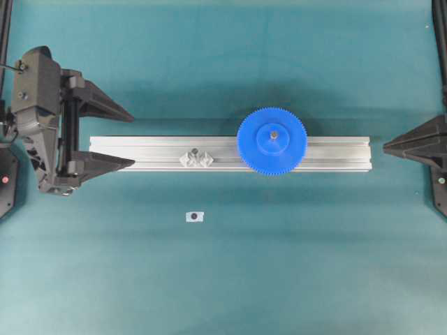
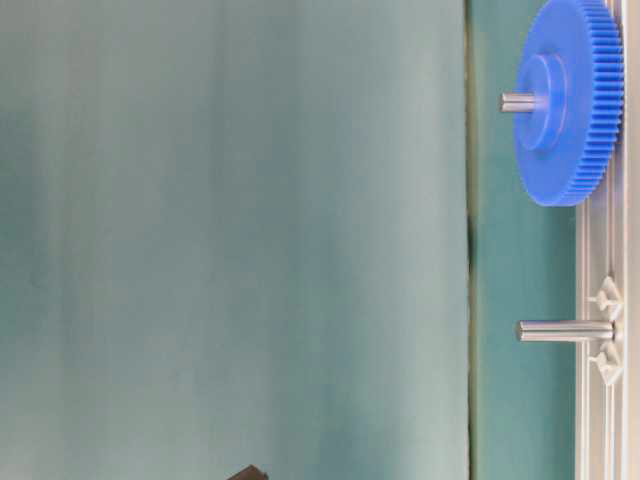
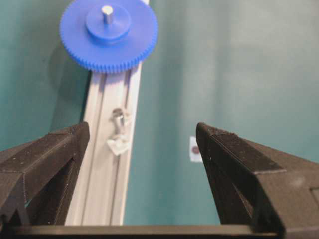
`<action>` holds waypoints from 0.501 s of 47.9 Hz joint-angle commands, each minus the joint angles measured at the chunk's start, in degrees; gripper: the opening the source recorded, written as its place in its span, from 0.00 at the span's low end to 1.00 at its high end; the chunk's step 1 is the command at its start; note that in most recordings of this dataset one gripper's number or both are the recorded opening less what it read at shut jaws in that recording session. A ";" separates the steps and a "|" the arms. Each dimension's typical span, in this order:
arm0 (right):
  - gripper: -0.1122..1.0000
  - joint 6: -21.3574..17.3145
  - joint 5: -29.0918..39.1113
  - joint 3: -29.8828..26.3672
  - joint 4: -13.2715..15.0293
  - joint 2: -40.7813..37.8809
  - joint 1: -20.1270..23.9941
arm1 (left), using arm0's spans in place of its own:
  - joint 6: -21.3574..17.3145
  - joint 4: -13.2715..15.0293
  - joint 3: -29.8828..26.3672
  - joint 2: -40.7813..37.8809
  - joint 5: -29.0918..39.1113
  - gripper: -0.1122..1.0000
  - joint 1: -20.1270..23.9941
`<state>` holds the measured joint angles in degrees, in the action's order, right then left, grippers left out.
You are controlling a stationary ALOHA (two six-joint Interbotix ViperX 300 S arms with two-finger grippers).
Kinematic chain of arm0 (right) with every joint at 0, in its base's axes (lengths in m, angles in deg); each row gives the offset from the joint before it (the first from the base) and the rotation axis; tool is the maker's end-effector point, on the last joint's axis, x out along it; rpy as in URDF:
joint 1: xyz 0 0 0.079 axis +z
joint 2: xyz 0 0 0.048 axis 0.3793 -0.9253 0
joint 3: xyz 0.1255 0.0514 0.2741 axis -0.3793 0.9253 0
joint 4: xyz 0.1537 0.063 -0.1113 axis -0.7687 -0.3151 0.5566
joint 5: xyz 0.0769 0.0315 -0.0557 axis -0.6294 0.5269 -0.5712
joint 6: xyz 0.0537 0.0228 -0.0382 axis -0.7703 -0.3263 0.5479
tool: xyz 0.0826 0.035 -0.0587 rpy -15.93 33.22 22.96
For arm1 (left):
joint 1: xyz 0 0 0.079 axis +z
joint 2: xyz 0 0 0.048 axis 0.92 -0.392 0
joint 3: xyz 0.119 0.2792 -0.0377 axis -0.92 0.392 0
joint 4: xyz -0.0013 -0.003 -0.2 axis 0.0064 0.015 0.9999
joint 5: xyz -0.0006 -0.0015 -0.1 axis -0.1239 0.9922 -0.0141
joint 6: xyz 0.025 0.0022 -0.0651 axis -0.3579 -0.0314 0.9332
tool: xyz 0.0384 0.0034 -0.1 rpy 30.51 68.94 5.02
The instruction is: Find the location of the shaft and insert the large gear.
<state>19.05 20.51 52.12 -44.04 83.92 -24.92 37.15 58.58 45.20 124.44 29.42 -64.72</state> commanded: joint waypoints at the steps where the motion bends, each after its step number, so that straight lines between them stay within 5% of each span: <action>1: 0.12 -0.53 -0.53 -0.62 0.09 -0.44 -0.18 | -0.09 0.00 -0.53 0.53 -0.44 0.88 -0.26; 24: 0.12 -0.53 -0.53 -0.35 0.09 -0.44 -0.09 | -0.09 -0.09 -0.26 0.97 -0.53 0.88 -0.53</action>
<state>19.05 20.51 52.30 -44.04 83.92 -24.92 37.15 58.58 45.72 125.15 29.42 -64.99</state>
